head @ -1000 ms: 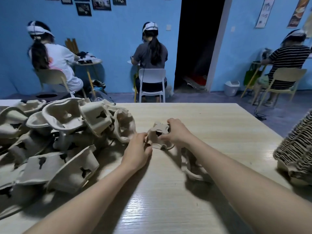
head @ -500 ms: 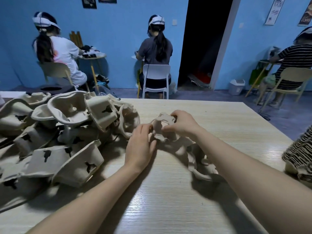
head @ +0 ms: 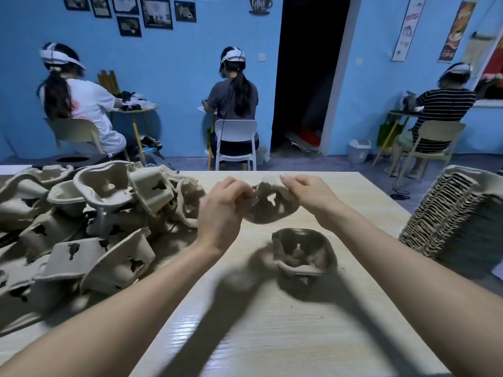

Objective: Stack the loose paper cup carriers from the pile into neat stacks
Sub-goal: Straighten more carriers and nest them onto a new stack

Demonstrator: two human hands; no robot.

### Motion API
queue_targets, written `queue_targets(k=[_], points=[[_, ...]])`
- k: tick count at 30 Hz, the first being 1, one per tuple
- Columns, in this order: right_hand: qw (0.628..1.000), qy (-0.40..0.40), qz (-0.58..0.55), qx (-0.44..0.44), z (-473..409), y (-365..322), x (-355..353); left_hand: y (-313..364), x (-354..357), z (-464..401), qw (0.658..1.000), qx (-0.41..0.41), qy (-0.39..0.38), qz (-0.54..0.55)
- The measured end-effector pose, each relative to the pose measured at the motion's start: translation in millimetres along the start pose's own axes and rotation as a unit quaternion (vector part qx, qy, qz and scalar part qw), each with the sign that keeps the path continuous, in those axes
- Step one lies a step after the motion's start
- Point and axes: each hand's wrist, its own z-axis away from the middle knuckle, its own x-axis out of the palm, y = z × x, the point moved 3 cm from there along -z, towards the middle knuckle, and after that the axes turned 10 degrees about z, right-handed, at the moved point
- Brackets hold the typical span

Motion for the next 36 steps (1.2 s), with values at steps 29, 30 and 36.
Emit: queue_targets(k=[29,30,36], points=[[0.979,0.149,0.101,0.101,92.1,69.9,-29.2,16.2,45.6,59.3,0.932,-0.332,-0.071,0.124],[0.978,0.15,0.107,0.103,94.5,69.2,-28.0,15.8,45.7,60.0,0.935,-0.327,-0.07,0.116],[0.97,0.17,0.138,0.102,99.9,70.3,-23.9,19.6,46.7,66.8,0.938,-0.318,-0.092,0.106]])
